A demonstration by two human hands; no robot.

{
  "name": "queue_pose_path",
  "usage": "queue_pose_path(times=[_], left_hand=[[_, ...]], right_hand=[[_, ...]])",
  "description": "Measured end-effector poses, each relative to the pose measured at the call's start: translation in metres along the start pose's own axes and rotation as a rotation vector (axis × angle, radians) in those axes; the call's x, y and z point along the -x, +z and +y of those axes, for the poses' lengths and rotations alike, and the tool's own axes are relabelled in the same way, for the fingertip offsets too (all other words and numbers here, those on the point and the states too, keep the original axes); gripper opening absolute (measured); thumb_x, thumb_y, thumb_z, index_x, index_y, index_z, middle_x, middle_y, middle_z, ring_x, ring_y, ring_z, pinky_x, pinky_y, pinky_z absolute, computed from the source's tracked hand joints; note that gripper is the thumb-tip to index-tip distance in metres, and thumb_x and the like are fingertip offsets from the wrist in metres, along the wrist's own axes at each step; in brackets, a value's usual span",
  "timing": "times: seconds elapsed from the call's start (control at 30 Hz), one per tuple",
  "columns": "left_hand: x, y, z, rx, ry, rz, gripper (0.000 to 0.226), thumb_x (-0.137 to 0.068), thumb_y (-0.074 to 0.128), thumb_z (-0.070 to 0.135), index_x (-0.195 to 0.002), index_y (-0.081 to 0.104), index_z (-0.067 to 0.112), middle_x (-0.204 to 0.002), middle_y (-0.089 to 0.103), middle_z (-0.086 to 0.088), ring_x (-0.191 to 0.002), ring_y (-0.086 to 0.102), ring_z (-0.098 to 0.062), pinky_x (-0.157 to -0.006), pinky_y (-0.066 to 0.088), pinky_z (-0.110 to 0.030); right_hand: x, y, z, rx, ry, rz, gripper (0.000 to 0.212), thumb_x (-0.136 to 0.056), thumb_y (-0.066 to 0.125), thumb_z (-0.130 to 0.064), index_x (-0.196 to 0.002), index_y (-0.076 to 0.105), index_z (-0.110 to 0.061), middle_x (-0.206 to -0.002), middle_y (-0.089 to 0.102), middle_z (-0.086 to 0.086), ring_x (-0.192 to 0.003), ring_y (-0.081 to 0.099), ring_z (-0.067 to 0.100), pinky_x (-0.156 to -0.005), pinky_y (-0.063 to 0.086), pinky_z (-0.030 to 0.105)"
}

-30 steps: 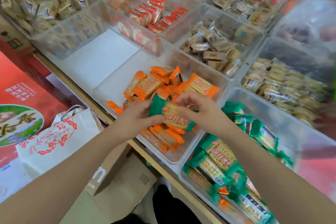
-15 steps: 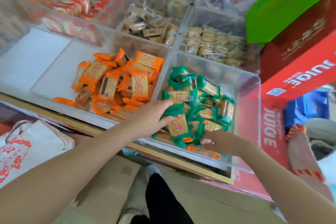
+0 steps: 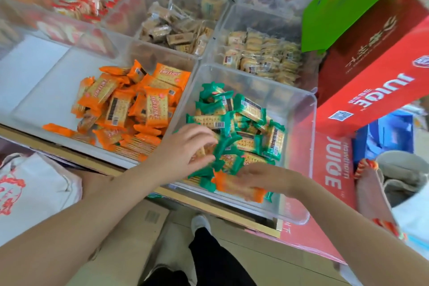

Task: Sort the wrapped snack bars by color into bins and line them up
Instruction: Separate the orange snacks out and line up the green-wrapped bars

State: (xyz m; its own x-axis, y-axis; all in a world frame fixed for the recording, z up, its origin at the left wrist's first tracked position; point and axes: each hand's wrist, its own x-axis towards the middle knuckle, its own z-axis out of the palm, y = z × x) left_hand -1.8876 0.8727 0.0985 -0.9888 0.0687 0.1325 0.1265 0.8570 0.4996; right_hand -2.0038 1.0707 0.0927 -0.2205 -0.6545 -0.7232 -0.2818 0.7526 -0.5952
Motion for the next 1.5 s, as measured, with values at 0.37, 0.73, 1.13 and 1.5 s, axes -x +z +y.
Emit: queue_pose_path(times=[0.37, 0.73, 1.13, 1.5], left_hand=[[0.029, -0.001, 0.014, 0.118, -0.345, 0.161, 0.035, -0.084, 0.056, 0.048, -0.107, 0.06, 0.022, -0.083, 0.055, 0.019, -0.07, 0.054, 0.001, -0.051, 0.044, -0.012], [0.082, -0.008, -0.001, 0.466, -0.795, 0.506, 0.018, -0.089, 0.057, 0.029, -0.105, 0.058, 0.022, -0.091, 0.061, 0.01, -0.08, 0.058, -0.003, -0.057, 0.04, -0.011], [0.105, -0.016, -0.008, 0.569, -0.754, 0.494, 0.016, -0.09, 0.056, 0.036, -0.1, 0.059, 0.023, -0.092, 0.064, 0.008, -0.084, 0.06, -0.01, -0.064, 0.044, -0.024], [0.094, -0.073, -0.08, 0.099, -0.614, 0.511, 0.027, -0.088, 0.059, 0.03, -0.11, 0.061, 0.015, -0.094, 0.055, 0.007, -0.074, 0.05, -0.008, -0.064, 0.035, -0.003]], right_hand=[[-0.04, 0.002, -0.001, -0.57, 0.242, 0.206, 0.042, -0.1, 0.039, -0.033, -0.103, 0.064, 0.0, -0.1, 0.069, 0.012, -0.076, 0.067, 0.025, -0.058, 0.048, 0.023], [-0.062, 0.035, -0.016, -0.155, 0.379, 0.172, 0.03, -0.091, 0.059, -0.028, -0.069, 0.055, -0.008, -0.07, 0.066, 0.001, -0.043, 0.052, 0.003, -0.044, 0.037, 0.014], [0.02, 0.028, -0.042, -0.196, -0.187, 1.018, 0.021, -0.09, 0.044, -0.005, -0.075, 0.058, -0.006, -0.074, 0.057, 0.002, -0.067, 0.049, 0.014, -0.06, 0.038, 0.027], [-0.028, -0.005, -0.132, -0.557, -0.586, 0.717, 0.032, -0.094, 0.04, 0.003, -0.068, 0.053, -0.01, -0.076, 0.066, 0.005, -0.067, 0.062, 0.012, -0.066, 0.055, 0.024]])
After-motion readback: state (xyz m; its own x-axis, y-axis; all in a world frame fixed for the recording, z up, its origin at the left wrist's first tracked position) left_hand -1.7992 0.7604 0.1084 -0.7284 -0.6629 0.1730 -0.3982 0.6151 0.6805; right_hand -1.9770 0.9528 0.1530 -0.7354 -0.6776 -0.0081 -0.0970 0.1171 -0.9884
